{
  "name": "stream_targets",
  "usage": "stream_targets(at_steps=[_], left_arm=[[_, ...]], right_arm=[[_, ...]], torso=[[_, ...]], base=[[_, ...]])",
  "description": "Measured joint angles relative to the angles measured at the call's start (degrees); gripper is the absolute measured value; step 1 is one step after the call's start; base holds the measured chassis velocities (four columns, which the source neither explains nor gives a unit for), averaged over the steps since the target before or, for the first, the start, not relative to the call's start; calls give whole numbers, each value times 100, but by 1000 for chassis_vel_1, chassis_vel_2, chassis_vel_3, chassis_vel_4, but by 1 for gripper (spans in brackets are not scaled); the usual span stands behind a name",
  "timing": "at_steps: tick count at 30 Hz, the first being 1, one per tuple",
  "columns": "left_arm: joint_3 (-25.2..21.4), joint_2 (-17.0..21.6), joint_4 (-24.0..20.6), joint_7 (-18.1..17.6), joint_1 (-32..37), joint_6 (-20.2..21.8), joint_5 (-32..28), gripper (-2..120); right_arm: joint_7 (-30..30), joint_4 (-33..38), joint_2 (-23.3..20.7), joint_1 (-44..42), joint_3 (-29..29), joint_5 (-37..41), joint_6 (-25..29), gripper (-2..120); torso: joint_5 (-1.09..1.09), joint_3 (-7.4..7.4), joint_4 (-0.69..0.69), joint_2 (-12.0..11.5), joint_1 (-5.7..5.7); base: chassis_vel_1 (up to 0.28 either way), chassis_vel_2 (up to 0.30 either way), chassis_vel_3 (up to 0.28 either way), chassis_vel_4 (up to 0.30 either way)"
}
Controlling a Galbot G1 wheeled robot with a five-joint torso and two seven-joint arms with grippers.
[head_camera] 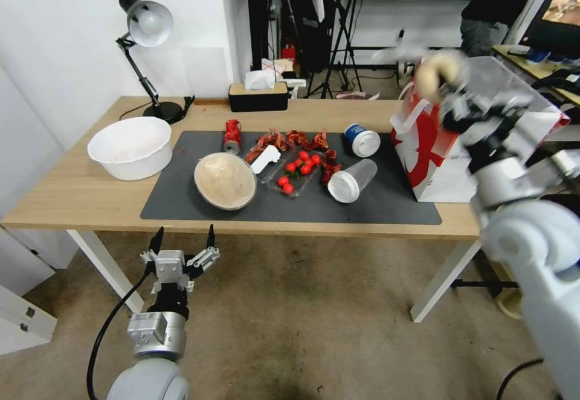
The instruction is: Pick up the trash from the table and place it into the takeout bag.
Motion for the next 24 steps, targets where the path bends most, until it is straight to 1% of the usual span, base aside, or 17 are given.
stream_targets(at_steps=[5, 10, 12, 14, 15, 17, 19, 21, 23, 24], left_arm=[[4, 1, 1, 0, 0, 3, -1, 100], [-1, 22, -6, 1, 10, 18, -6, 100], [-6, 27, -15, 2, 23, 21, -9, 100], [-7, 20, -22, 3, 26, 22, -9, 100], [-7, 20, -22, 3, 26, 22, -9, 100], [-5, 14, -23, 15, 30, 22, -7, 100], [-5, 14, -23, 16, 31, 21, -7, 100], [1, 12, -23, 22, 41, 21, -4, 100], [2, 12, -23, 23, 43, 21, -3, 100], [5, 12, -23, 25, 48, 20, 0, 100]], right_arm=[[318, -378, -112, 236, 1, -43, -138, 4], [474, -534, -176, 317, 8, -79, -184, 4], [631, -611, -207, 340, 27, -79, -270, 4], [763, -640, -236, 329, 60, -113, -437, 10], [763, -640, -236, 329, 60, -113, -437, 10], [872, -660, -256, 285, 118, -291, -607, 20], [885, -661, -257, 283, 122, -303, -622, 22], [967, -662, -263, 278, 139, -354, -730, 32], [990, -662, -265, 278, 141, -361, -756, 34], [1041, -663, -270, 279, 144, -375, -805, 43]], torso=[[1, 0, 0, 0, 0], [0, 0, 0, 0, 0], [0, 0, 0, 0, 0], [0, 0, 1, 0, 0], [0, 0, 1, 0, 0], [0, 0, -1, 0, 0], [0, 0, -1, 0, 0], [0, 0, -1, 1, 0], [0, 0, -1, 0, 0], [0, 0, 0, 0, 0]], base=[[0, 0, 0, 0], [0, 0, 0, 0], [0, 0, 0, 0], [0, 0, 0, 0], [0, 0, 0, 0], [0, 0, 0, 0], [0, 0, 0, 0], [0, 0, 0, 0], [0, 0, 0, 0], [0, 0, 0, 0]])
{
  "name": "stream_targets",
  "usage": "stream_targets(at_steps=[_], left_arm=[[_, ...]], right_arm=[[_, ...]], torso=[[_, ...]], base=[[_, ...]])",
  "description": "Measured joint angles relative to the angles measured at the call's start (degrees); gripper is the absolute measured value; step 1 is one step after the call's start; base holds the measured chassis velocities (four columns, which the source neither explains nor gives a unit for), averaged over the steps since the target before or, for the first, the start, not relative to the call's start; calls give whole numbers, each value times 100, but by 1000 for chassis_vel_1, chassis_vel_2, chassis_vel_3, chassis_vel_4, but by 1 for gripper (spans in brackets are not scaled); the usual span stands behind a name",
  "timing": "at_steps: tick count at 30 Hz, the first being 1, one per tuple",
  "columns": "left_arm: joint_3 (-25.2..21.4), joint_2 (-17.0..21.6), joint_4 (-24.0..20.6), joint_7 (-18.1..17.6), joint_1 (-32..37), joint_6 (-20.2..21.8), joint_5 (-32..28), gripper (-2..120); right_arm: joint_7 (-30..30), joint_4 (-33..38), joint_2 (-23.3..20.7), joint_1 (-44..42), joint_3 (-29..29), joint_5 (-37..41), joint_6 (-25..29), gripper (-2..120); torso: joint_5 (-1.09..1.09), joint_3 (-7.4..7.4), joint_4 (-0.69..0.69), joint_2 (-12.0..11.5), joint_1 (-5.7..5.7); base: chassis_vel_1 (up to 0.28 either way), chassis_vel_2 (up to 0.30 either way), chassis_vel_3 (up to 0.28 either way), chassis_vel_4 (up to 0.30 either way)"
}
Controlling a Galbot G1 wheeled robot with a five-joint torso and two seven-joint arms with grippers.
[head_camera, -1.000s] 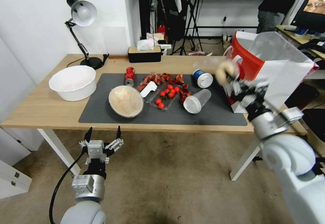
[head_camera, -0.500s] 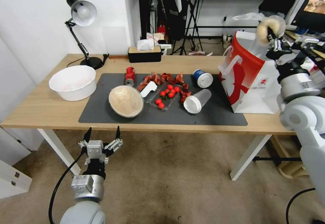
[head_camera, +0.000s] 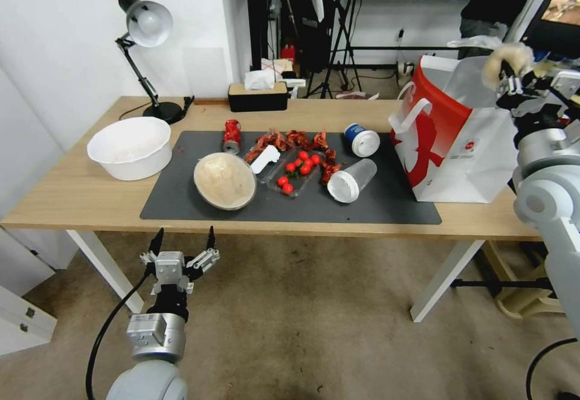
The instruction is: Pick up the trash from the table and place it into the takeout bag.
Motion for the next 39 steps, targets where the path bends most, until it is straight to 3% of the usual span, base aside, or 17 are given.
stream_targets(at_steps=[7, 9, 12, 16, 24, 28, 31, 39], left_arm=[[13, 7, -31, 5, 0, -2, 30, 100], [16, 7, -35, 6, -1, -2, 34, 100], [32, -1, -47, 7, -4, -2, 51, 100], [46, -18, -56, 7, -7, -1, 68, 100], [18, -30, -56, 2, -21, -5, 40, 100], [13, -41, -56, 5, -25, -20, 19, 100], [-1, -27, -52, 25, -27, -41, -24, 100], [-26, 21, -45, 65, -27, -53, -104, 100]], right_arm=[[121, -13, -22, -9, 37, -19, -169, 70], [121, -14, -22, -12, 39, -19, -173, 70], [123, -25, -22, -34, 55, -22, -198, 88], [101, -35, -6, -89, 79, -22, -210, 99], [-209, 249, 21, -235, 90, 164, -52, 100], [-868, 642, 86, -656, 174, 185, 402, 100], [-1329, 1066, 206, -1384, 370, 58, 666, 100], [-1804, 1483, 660, -2618, 647, -467, 1068, 100]], torso=[[0, 0, 0, 1, 0], [0, 0, 0, 1, 0], [0, 0, 0, 1, 0], [0, 0, 0, 1, 0], [-1, 0, 0, 1, 0], [-2, -1, 1, 1, 0], [-2, -1, 1, 1, 0], [-1, -1, 0, 1, -1]], base=[[0, 0, 0, 0], [0, 0, 0, 0], [0, 0, 0, 0], [0, 0, 0, 0], [0, 0, 0, 0], [0, 0, 0, 0], [0, 0, 0, 0], [0, 0, 0, 0]])
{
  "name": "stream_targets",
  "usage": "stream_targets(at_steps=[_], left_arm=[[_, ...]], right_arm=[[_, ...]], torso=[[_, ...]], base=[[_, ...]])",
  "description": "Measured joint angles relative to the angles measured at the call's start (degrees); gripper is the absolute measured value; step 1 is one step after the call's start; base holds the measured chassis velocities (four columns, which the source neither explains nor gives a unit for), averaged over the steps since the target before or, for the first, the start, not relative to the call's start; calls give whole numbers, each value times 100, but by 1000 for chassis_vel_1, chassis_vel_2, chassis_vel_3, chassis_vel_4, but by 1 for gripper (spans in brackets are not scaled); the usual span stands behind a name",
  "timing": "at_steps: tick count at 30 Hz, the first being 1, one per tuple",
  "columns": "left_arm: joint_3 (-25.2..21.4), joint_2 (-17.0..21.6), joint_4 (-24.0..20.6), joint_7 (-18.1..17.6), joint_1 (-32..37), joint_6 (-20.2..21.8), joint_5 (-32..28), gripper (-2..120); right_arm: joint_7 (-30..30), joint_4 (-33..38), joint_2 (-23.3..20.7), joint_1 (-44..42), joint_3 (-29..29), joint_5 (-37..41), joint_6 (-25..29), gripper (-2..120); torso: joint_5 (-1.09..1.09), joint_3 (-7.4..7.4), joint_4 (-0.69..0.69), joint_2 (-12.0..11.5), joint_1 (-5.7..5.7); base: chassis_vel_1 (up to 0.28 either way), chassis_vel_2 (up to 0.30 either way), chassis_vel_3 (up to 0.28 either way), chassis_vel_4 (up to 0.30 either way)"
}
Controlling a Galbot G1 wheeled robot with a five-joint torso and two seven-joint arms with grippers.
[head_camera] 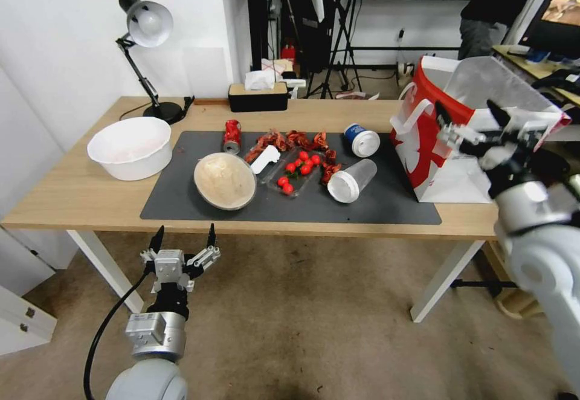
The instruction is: Pick up the trash from the table and place it into the takeout bag.
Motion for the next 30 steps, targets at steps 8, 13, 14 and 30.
stream_targets(at_steps=[8, 13, 14, 30], left_arm=[[1, 22, 10, 39, 12, -18, -143, 100], [-2, 54, 35, 51, 11, -24, -159, 100], [-2, 55, 48, 53, 4, -26, -160, 100], [57, 15, 229, 75, -55, -64, -158, 100]], right_arm=[[-296, -28, 723, -1201, -109, -574, 756, 100], [-385, -218, 1140, -1760, -324, -1024, 1387, 100], [-394, -267, 1232, -1868, -379, -1111, 1531, 100], [-433, -727, 1613, -2195, -834, -1696, 1851, 100]], torso=[[0, 0, 0, 0, 0], [1, 0, 0, 0, 0], [1, 0, 1, 0, 0], [1, 1, 0, 0, 1]], base=[[0, 0, 0, 0], [0, 0, 0, 0], [0, 0, 0, 0], [0, 0, 0, 0]])
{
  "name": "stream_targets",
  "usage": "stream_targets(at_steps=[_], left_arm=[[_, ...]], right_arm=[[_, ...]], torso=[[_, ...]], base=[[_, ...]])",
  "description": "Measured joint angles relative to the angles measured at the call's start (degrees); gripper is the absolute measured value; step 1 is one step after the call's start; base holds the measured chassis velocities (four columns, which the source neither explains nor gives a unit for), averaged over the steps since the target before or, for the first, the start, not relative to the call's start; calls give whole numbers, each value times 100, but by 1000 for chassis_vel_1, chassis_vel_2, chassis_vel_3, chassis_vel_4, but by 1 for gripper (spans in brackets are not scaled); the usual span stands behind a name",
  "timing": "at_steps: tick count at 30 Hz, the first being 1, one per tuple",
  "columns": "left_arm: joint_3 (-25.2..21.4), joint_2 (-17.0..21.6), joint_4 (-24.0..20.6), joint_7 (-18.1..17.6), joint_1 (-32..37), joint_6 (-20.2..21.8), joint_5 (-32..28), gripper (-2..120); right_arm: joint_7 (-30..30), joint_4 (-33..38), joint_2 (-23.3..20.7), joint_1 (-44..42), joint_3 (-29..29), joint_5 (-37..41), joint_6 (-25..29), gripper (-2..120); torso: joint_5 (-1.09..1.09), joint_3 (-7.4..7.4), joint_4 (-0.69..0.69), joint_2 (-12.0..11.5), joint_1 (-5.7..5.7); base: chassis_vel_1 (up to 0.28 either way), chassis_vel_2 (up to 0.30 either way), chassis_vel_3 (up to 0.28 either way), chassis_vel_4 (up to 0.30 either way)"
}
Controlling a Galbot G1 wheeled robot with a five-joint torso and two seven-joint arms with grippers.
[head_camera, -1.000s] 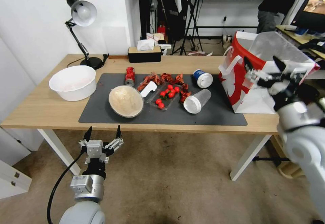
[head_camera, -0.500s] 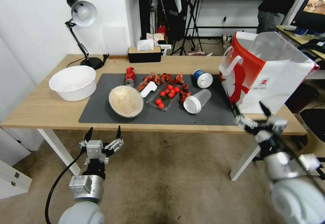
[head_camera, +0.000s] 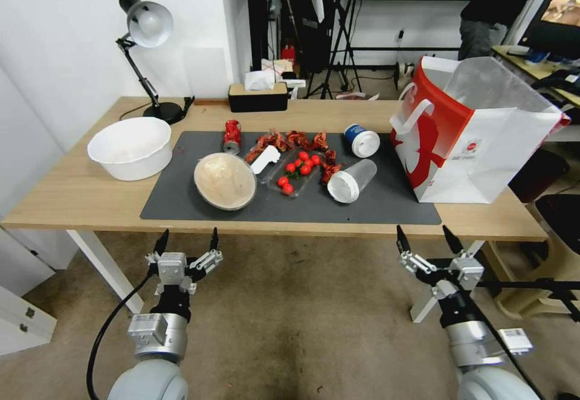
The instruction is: Pick up the trash from the table and place it into the takeout bag.
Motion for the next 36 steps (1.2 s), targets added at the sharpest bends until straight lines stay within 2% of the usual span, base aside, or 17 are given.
stream_targets(at_steps=[13, 21, 25, 29, 30, 32, 33, 36], left_arm=[[-24, 16, 13, 0, -15, -12, -9, 100], [-25, 21, 13, -3, 0, -15, -9, 100], [-42, 24, 10, -13, -4, -19, -9, 100], [-61, 40, 9, -12, 17, -62, -9, 100], [-61, 40, 9, -12, 17, -62, -9, 100], [-77, 12, 8, -13, 12, -62, -6, 100], [-77, 12, 8, -13, 12, -62, -6, 100], [-143, -25, -12, -17, 65, -63, 19, 100]], right_arm=[[88, -23, -86, 201, -197, -77, -233, 100], [183, -57, -221, 701, -530, -272, -490, 100], [353, -49, -343, 1139, -827, -282, -822, 100], [1008, 22, -524, 1919, -1469, -279, -1405, 100], [1008, 22, -524, 1919, -1469, -279, -1405, 100], [1611, 18, -531, 2473, -1919, -214, -1890, 100], [1611, 18, -531, 2473, -1919, -214, -1890, 100], [2689, 24, -425, 3154, -2385, 317, -2866, 100]], torso=[[0, 0, -1, -1, 0], [2, 0, 0, -1, 0], [0, 0, 0, -1, 0], [0, 0, 0, -1, 0], [0, 0, 0, -1, 0], [-1, 0, 0, -1, 0], [-1, 0, 0, -1, 0], [-1, 0, 0, -1, 0]], base=[[0, 0, 0, 0], [0, 0, 0, 0], [0, 0, 0, 0], [0, 0, 0, 0], [0, 0, 0, 0], [0, 0, 0, 0], [0, 0, 0, 0], [0, 0, 0, 0]])
